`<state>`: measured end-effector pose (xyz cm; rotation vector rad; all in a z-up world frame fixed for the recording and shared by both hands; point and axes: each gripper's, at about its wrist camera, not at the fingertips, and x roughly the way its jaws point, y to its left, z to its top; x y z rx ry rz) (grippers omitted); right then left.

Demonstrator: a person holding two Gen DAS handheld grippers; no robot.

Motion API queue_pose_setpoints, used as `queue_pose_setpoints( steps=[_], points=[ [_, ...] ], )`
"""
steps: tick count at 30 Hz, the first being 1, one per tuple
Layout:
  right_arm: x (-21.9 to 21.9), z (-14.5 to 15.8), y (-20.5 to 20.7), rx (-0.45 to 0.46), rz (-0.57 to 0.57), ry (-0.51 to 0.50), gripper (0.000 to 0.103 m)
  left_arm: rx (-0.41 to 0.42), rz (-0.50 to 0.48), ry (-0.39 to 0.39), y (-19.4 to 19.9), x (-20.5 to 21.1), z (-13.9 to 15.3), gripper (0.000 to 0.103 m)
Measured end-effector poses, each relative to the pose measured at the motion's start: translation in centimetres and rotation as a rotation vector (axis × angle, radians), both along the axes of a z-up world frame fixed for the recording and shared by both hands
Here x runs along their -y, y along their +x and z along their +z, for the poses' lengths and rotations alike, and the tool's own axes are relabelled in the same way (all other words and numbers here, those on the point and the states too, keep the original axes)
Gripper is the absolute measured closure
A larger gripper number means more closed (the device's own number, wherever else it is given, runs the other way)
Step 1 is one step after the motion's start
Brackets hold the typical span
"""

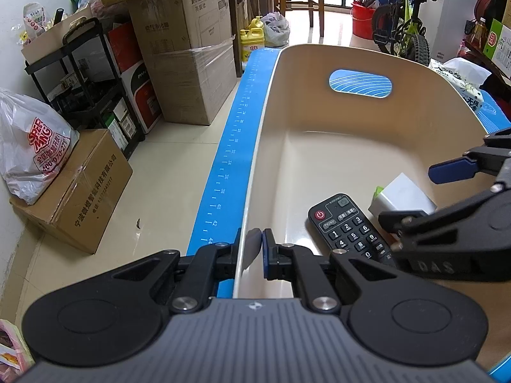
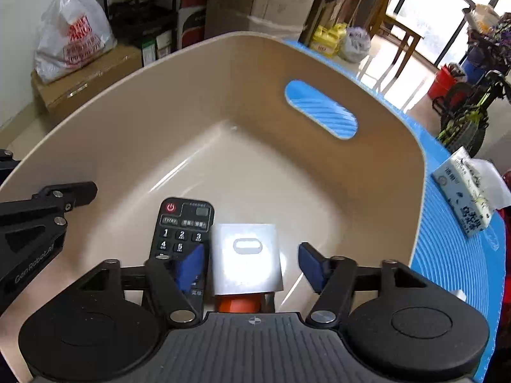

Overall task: Organize rigid objects
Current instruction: 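Carry the white charger over the bin and open the right gripper, then move the right gripper back to the mat and close on the green ointment tin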

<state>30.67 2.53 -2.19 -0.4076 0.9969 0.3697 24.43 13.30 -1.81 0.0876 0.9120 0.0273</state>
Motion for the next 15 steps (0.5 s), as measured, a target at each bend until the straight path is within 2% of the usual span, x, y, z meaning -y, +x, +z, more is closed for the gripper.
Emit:
queue_pose_setpoints(
  steps=[2, 4, 5, 15],
  points=[
    [0.3, 0.4, -0.3, 0.006, 0.033, 0.013, 0.023, 0.000, 0.000, 0.000, 0.0, 0.0, 0.0, 0.092],
    [0.9, 1.3, -0.9, 0.055, 0.025, 0.017, 0.012, -0.001, 0.000, -0.002, 0.0, 0.0, 0.0, 0.092],
    [1.3, 1.9, -1.3, 0.085, 0.023, 0.028, 0.010, -0.001, 0.000, -0.002, 0.0, 0.0, 0.0, 0.092],
    [8.4, 6.5, -4.3, 0.208, -0.078, 0.185, 0.003, -0.001, 0.000, -0.001, 0.0, 0.0, 0.0, 0.092]
  ],
)
